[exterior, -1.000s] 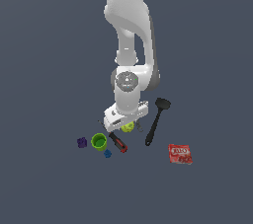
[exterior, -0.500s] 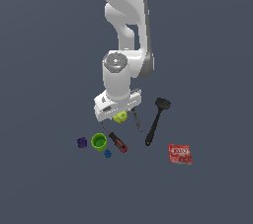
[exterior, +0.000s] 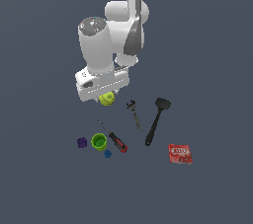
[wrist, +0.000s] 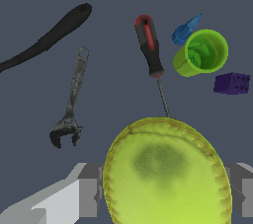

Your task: Pick up a designated object from a clutter of objects.

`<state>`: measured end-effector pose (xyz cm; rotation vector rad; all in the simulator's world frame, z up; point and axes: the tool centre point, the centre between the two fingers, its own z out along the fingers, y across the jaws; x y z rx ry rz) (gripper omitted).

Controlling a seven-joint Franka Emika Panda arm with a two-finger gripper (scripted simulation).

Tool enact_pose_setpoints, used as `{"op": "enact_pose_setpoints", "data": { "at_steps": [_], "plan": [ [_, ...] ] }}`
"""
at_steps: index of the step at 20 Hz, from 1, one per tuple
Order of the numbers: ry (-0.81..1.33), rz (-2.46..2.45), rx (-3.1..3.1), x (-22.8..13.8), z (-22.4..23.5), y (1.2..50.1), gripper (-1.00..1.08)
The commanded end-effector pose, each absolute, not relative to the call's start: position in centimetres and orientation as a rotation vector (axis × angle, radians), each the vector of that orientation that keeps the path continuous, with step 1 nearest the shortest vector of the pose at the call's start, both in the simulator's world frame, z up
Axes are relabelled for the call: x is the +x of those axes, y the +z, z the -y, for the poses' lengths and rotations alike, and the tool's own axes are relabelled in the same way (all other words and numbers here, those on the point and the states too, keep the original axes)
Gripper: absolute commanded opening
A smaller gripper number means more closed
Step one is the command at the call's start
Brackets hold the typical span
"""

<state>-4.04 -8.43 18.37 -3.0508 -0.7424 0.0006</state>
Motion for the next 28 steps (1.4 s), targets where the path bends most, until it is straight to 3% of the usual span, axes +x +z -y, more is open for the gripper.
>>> {"op": "enact_pose_setpoints", "data": {
  "at_steps": [1,17,28],
  "plan": [
    [-0.003,0.743,-3.050,-5.1,9.9,20.7,-1.00],
    [-0.002,0.742,-3.050,-11.7,19.6,35.4,-1.00],
    [0.000,0.743,-3.052,-13.8,23.2,40.6,-1.00]
  ]
}}
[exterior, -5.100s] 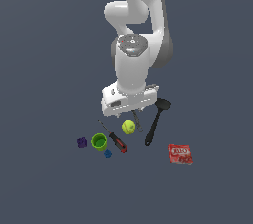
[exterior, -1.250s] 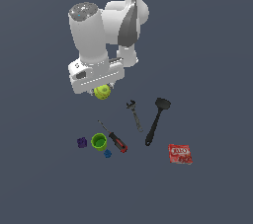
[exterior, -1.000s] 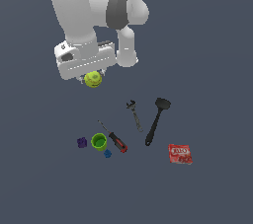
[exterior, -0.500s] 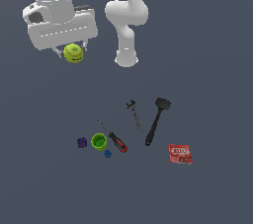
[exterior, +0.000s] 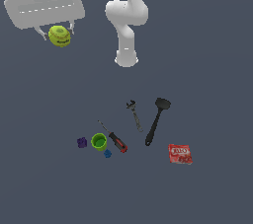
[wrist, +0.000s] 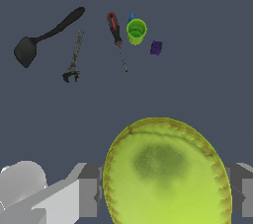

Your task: Pick up a designated object from a clutter of objects.

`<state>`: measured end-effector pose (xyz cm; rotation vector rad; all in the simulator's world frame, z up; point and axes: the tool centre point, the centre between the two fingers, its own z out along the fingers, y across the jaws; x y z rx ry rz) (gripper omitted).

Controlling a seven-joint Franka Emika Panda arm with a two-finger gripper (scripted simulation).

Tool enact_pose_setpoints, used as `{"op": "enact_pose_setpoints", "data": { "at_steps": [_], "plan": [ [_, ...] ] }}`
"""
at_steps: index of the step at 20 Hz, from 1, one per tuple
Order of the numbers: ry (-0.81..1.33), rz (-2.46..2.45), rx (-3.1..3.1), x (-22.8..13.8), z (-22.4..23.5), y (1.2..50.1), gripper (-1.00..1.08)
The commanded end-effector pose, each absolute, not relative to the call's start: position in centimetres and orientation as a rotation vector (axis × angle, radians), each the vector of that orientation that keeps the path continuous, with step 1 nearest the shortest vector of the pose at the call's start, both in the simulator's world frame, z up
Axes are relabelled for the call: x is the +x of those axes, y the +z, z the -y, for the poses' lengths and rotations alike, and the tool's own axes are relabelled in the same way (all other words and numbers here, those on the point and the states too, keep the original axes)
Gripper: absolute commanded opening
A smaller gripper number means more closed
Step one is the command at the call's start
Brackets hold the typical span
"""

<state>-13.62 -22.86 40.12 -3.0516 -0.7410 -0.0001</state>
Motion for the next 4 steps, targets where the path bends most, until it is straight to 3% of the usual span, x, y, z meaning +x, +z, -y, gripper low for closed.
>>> {"op": "enact_pose_setpoints", "data": {
  "at_steps": [1,4],
  "plan": [
    [0.000,0.743,-3.052,-13.83,23.29,40.80,-1.00],
    [0.000,0.743,-3.052,-13.91,23.46,41.03,-1.00]
  ]
}}
